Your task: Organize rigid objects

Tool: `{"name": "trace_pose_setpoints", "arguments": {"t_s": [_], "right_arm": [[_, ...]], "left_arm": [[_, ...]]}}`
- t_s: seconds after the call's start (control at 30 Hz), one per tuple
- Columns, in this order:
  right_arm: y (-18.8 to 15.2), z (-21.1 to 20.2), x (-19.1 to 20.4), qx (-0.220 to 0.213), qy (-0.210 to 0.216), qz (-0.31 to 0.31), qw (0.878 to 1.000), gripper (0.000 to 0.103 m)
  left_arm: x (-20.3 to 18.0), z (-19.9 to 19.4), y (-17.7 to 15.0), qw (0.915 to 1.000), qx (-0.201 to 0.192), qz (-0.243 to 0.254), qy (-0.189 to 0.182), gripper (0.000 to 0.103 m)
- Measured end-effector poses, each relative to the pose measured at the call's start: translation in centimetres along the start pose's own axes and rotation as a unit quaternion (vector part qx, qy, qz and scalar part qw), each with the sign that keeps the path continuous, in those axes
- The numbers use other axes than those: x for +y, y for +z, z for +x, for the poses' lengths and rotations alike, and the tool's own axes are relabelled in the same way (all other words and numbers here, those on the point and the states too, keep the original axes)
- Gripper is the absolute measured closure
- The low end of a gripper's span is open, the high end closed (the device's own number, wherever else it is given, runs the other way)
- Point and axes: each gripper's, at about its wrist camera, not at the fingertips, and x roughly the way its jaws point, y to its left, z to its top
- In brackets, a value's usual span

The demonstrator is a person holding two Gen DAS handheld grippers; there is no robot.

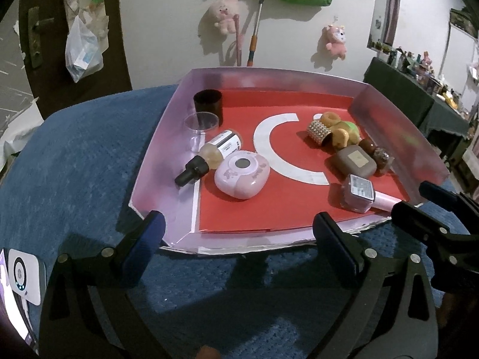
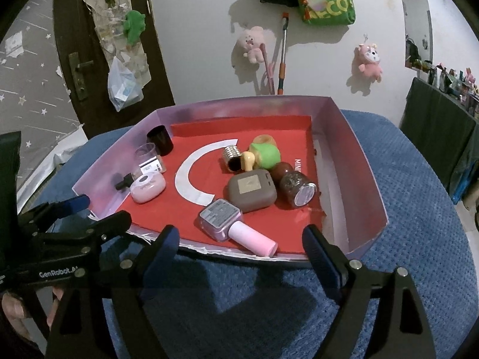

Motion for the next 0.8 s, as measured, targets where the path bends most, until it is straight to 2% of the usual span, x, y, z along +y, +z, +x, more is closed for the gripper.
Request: {"name": "trace_pose_setpoints", "arguments": {"t_s": [0.37,0.8], "right_arm": [[0.2,-0.7,0.3,-0.01,-0.004,-0.005,1.0,0.005],[0.2,-1.9,0.3,-0.014,-0.002,-0.003,1.0,0.005]], "left_arm": [[0.1,-0.2,-0.1,1.0,0.001,-0.003,-0.002,0.002],[0.2,-1.6,-0.5,0.9999,0.0,-0.01,-0.013,0.002]]}}
